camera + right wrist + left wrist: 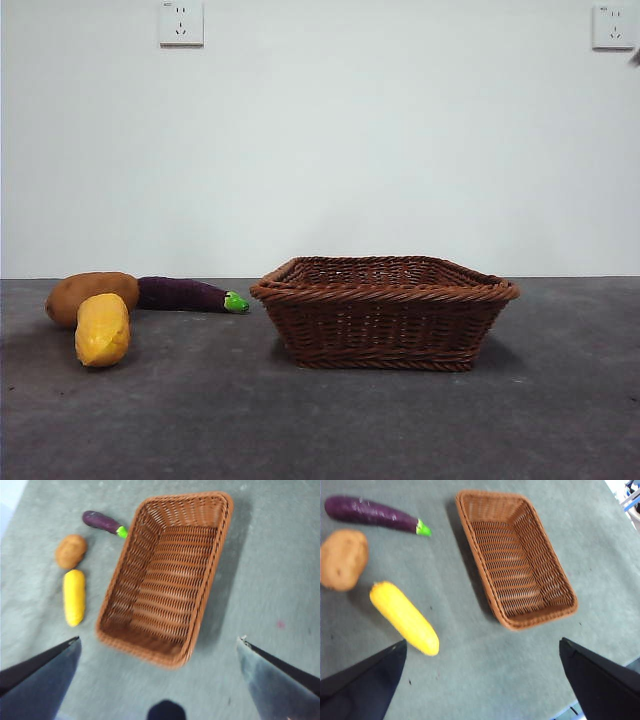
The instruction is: Help me put the vegetables on the table into the basket
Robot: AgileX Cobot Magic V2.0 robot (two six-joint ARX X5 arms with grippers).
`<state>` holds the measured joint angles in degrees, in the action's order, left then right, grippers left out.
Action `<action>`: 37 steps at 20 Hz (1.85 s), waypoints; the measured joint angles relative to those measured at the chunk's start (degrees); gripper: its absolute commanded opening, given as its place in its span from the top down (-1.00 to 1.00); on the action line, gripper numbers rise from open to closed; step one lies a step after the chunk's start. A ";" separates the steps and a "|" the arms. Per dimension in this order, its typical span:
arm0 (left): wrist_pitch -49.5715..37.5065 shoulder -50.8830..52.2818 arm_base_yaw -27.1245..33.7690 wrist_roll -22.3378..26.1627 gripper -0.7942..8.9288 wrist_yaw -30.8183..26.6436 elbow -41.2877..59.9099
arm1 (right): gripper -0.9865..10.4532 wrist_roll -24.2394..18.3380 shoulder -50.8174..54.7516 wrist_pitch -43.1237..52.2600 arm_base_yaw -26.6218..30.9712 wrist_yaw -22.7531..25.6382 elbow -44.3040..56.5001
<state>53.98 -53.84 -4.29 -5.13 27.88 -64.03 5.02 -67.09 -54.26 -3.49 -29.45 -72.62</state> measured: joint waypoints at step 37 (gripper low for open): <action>-0.85 -3.43 0.00 0.17 -0.58 -2.71 0.00 | 0.85 8.39 -44.48 25.35 -12.20 12.20 -6.12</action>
<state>53.12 -57.28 -4.29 -4.95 25.17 -64.03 13.41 -111.57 -28.91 -15.68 -17.26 -78.74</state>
